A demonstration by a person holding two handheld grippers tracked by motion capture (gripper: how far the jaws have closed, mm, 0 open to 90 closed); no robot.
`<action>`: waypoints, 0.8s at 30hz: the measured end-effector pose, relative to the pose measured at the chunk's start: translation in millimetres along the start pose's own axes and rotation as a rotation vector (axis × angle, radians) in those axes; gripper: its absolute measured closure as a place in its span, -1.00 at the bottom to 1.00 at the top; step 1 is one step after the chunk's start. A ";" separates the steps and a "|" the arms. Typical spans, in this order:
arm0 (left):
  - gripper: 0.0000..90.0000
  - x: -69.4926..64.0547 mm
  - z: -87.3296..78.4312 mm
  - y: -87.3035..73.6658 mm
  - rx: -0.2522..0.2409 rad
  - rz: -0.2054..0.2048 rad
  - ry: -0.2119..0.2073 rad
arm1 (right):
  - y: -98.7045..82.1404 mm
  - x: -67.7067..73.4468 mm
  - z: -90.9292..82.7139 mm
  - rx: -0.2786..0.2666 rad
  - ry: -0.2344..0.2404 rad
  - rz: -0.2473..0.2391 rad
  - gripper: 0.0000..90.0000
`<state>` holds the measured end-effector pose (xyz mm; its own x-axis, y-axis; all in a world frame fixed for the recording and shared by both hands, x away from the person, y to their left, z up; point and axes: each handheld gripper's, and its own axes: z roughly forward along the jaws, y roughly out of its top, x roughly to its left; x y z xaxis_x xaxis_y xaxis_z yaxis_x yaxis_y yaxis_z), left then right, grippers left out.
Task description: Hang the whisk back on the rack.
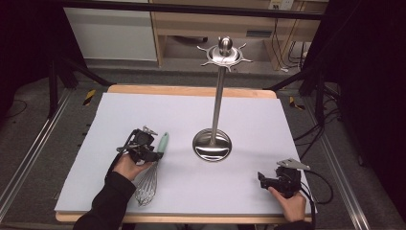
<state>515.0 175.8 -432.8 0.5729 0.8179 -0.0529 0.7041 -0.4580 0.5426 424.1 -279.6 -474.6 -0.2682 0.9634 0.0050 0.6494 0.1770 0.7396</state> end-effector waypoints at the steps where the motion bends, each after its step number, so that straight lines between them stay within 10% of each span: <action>1: 0.14 0.0 0.0 0.0 0.000 0.000 0.000 | 0.0 0.0 0.0 0.000 0.000 0.000 -0.82; 24: 0.35 0.2 21.1 -2.9 0.107 -0.058 -0.010 | 0.0 0.4 0.5 0.008 0.005 0.003 -0.82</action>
<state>522.0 170.0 -452.1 0.5334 0.8410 -0.0903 0.7767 -0.4448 0.4459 424.3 -279.1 -474.9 -0.2704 0.9627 0.0106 0.6559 0.1761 0.7341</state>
